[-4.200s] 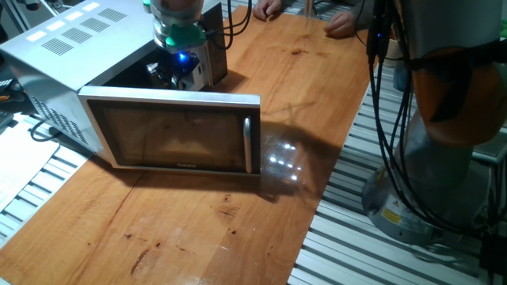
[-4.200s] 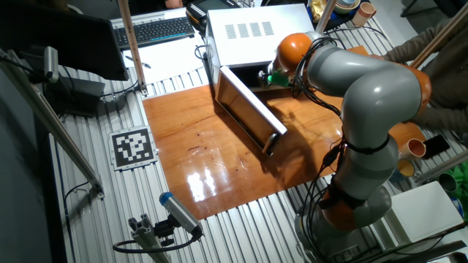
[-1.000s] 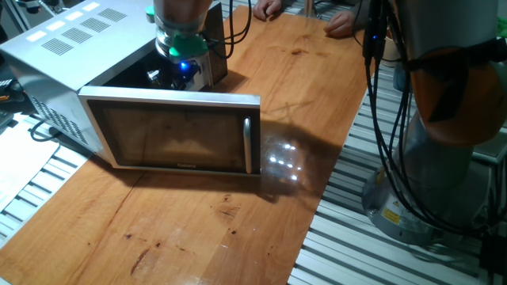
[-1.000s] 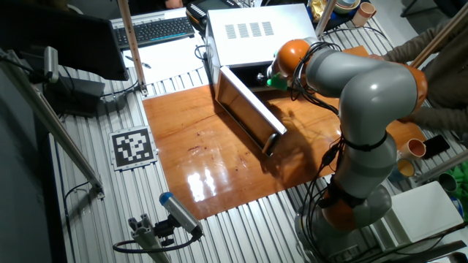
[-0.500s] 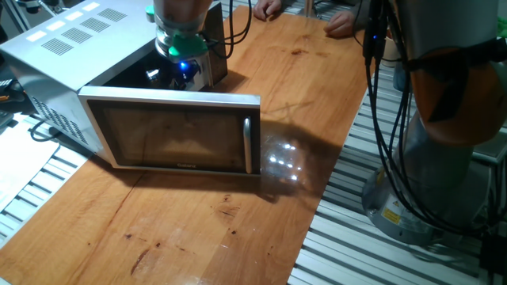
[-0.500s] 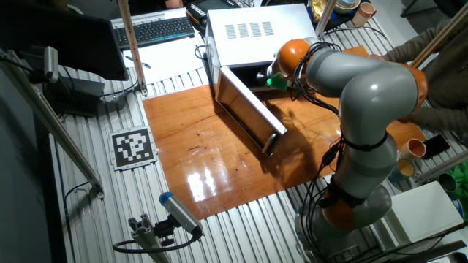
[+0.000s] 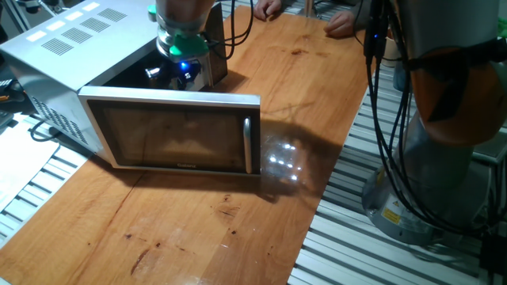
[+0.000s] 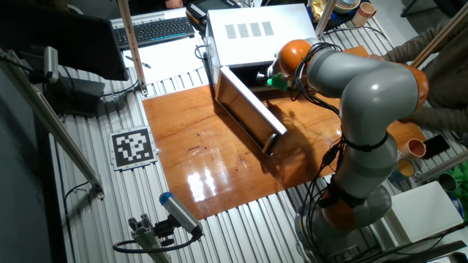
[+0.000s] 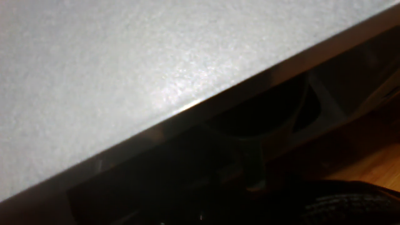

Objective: Put the bowl into the microwave

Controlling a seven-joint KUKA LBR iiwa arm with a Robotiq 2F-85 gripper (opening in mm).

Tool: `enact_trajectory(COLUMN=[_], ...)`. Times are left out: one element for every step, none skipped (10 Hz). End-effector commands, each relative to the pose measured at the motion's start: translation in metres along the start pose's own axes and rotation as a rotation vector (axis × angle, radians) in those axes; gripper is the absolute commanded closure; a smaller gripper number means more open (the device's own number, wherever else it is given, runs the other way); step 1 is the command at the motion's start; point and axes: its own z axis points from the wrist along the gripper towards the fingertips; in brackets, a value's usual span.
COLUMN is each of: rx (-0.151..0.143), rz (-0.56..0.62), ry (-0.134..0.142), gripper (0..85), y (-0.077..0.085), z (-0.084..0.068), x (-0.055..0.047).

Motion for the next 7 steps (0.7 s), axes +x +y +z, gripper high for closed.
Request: enact_trajectory(rx=[0.003, 0.003, 0.004, 0.004, 0.006, 0.009, 0.011], rz=[0.003, 0.006, 0.006, 0.009, 0.009, 0.01, 0.012], ry=[0.005, 0.01, 0.011, 0.011, 0.014, 0.019, 0.021], gripper=[17.0, 17.0, 17.0, 17.0, 17.0, 17.0, 17.0], y=[0.0003, 0.0005, 0.0006, 0.0007, 0.0005, 0.0004, -0.0002], z=[-0.0006, -0.0013, -0.0017, -0.0026, -0.0045, -0.0075, -0.0097], x=[0.0001, 0.0002, 0.0005, 0.0007, 0.0007, 0.0009, 0.0012])
